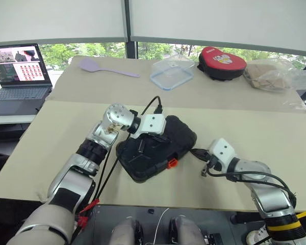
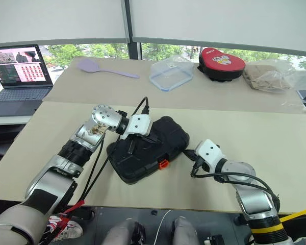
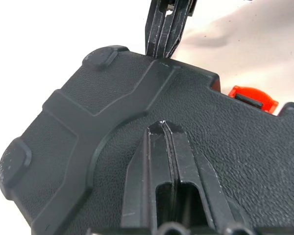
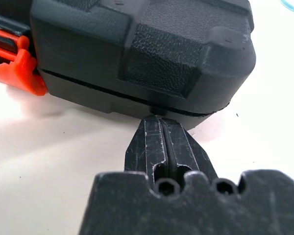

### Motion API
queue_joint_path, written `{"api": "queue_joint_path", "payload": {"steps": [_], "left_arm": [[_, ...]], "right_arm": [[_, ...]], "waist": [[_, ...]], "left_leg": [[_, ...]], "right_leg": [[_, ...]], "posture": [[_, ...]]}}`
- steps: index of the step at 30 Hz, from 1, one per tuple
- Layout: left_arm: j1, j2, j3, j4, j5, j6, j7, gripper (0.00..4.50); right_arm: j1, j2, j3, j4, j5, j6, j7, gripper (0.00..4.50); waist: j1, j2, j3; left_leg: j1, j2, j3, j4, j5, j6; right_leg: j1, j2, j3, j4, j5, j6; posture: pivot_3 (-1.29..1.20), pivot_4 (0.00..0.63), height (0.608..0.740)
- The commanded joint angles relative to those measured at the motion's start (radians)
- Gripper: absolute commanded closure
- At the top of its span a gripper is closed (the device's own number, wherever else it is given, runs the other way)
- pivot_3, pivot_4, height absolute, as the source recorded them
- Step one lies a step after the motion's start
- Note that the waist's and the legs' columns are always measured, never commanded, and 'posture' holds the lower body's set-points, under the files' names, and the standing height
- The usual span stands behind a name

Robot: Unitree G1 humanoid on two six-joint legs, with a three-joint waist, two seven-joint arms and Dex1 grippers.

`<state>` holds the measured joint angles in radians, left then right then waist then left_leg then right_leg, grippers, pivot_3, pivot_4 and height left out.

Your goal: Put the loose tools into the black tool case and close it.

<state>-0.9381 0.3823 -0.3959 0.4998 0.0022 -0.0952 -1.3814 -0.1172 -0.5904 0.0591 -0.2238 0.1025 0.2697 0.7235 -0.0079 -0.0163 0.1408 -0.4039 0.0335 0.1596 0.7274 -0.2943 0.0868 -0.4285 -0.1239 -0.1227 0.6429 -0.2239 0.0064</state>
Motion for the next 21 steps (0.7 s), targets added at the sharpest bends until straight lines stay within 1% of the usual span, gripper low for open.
{"api": "queue_joint_path", "payload": {"steps": [1, 3, 5, 6, 8, 9, 10, 12, 13, 14, 16, 18, 19, 20, 21], "left_arm": [[0.015, 0.016, -0.021, -0.01, 0.014, 0.014, -0.038, 4.49], [0.049, 0.033, -0.054, -0.028, 0.038, -0.017, -0.061, 4.49], [0.076, 0.046, -0.083, -0.033, 0.065, -0.052, -0.073, 4.5], [0.082, 0.047, -0.087, -0.034, 0.066, -0.055, -0.073, 4.24], [0.089, 0.044, -0.091, -0.034, 0.063, -0.043, -0.077, 3.74], [0.092, 0.045, -0.095, -0.037, 0.064, -0.044, -0.081, 3.32], [0.093, 0.047, -0.097, -0.041, 0.066, -0.044, -0.082, 3.13], [0.092, 0.046, -0.097, -0.047, 0.07, -0.041, -0.075, 2.4], [0.09, 0.045, -0.097, -0.049, 0.071, -0.036, -0.073, 2.15], [0.088, 0.046, -0.098, -0.05, 0.068, -0.031, -0.08, 1.74], [0.084, 0.05, -0.095, -0.053, 0.053, -0.011, -0.103, 1.71], [0.082, 0.063, -0.091, -0.063, 0.033, 0.008, -0.14, 1.71], [0.081, 0.072, -0.09, -0.067, 0.026, 0.011, -0.161, 2.24], [0.08, 0.076, -0.089, -0.068, 0.023, 0.01, -0.173, 2.44], [0.077, 0.073, -0.085, -0.062, 0.026, 0.01, -0.167, 2.77]], "right_arm": [[-0.014, 0.0, -0.055, -0.069, 0.052, 0.028, -0.008, 4.5], [0.051, -0.013, -0.078, -0.154, 0.112, 0.104, 0.015, 4.5], [0.12, -0.009, -0.091, -0.247, 0.179, 0.185, 0.017, 3.92], [0.144, -0.004, -0.091, -0.281, 0.2, 0.211, 0.011, 3.73], [0.194, 0.008, -0.078, -0.345, 0.219, 0.248, -0.011, 3.03], [0.214, 0.014, -0.068, -0.369, 0.221, 0.258, -0.023, 2.59], [0.23, 0.02, -0.06, -0.387, 0.222, 0.268, -0.034, 2.43], [0.247, 0.04, -0.042, -0.411, 0.218, 0.286, -0.061, 1.66], [0.249, 0.052, -0.031, -0.416, 0.213, 0.291, -0.076, 1.38], [0.248, 0.066, -0.016, -0.416, 0.204, 0.293, -0.093, 0.95], [0.24, 0.085, 0.004, -0.41, 0.189, 0.293, -0.117, 0.32], [0.229, 0.096, 0.018, -0.404, 0.182, 0.292, -0.134, 0.32], [0.227, 0.101, 0.023, -0.405, 0.183, 0.295, -0.139, 0.27], [0.226, 0.103, 0.026, -0.405, 0.185, 0.297, -0.142, 0.27], [0.231, 0.101, 0.031, -0.411, 0.188, 0.299, -0.14, 0.27]], "waist": [[-0.002, 0.0, 0.0], [-0.001, 0.0, 0.0], [0.002, 0.001, 0.0], [0.005, 0.001, 0.0], [0.009, 0.001, 0.0], [0.01, 0.001, 0.0], [0.012, 0.001, 0.0], [0.015, 0.001, -0.001], [0.016, 0.001, -0.001], [0.016, 0.001, -0.002], [0.016, 0.001, -0.002], [0.016, 0.001, -0.002], [0.015, 0.001, -0.002], [0.014, 0.001, -0.002], [0.014, 0.001, -0.002]], "left_leg": [[0.0, 0.0, 0.0, 0.0, 0.0, 0.0], [0.0, 0.0, 0.0, 0.0, 0.0, 0.0], [0.001, 0.0, -0.001, 0.0, 0.0, 0.0], [0.001, 0.0, -0.001, -0.001, 0.0, 0.0], [0.004, 0.0, -0.002, -0.002, -0.001, 0.0], [0.004, 0.0, -0.002, -0.001, -0.001, 0.0], [0.005, 0.0, -0.002, -0.001, -0.001, 0.001], [0.005, 0.0, -0.002, -0.001, -0.002, 0.002], [0.005, 0.0, -0.002, -0.001, -0.003, 0.002], [0.005, 0.0, -0.002, -0.002, -0.003, 0.002], [0.005, 0.0, -0.002, -0.001, -0.003, 0.002], [0.005, 0.0, -0.002, -0.001, -0.003, 0.002], [0.005, 0.0, -0.002, -0.001, -0.003, 0.002], [0.005, 0.0, -0.001, -0.001, -0.003, 0.002], [0.005, 0.0, -0.001, -0.002, -0.003, 0.002]], "right_leg": [[0.0, 0.0, 0.0, 0.0, 0.0, 0.0], [0.0, 0.0, 0.0, 0.0, 0.0, 0.0], [0.001, -0.001, 0.0, 0.0, 0.0, 0.0], [0.002, -0.001, 0.0, 0.0, 0.0, 0.0], [0.005, -0.001, -0.001, -0.001, -0.001, 0.0], [0.005, -0.003, 0.0, -0.001, -0.001, 0.0], [0.005, -0.003, 0.0, -0.001, -0.001, 0.0], [0.005, -0.004, -0.001, -0.002, -0.001, 0.0], [0.005, -0.004, -0.001, -0.002, -0.001, 0.0], [0.005, -0.004, -0.001, -0.002, -0.001, 0.0], [0.005, -0.004, -0.001, -0.001, -0.001, 0.0], [0.005, -0.004, -0.001, -0.001, -0.001, 0.0], [0.005, -0.003, -0.001, -0.001, -0.001, 0.0], [0.005, -0.003, -0.001, -0.001, -0.001, 0.0], [0.004, -0.003, 0.0, -0.001, -0.001, 0.001]], "posture": [[0.0, 0.15, 0.731], [0.0, 0.15, 0.731], [0.0, 0.15, 0.731], [0.0, 0.15, 0.731], [0.0, 0.15, 0.731], [0.0, 0.15, 0.731], [0.0, 0.15, 0.731], [0.0, 0.15, 0.731], [0.0, 0.15, 0.731], [0.0, 0.15, 0.731], [0.0, 0.15, 0.731], [0.0, 0.15, 0.731], [0.0, 0.15, 0.731], [0.0, 0.15, 0.731], [0.0, 0.15, 0.731]]}}
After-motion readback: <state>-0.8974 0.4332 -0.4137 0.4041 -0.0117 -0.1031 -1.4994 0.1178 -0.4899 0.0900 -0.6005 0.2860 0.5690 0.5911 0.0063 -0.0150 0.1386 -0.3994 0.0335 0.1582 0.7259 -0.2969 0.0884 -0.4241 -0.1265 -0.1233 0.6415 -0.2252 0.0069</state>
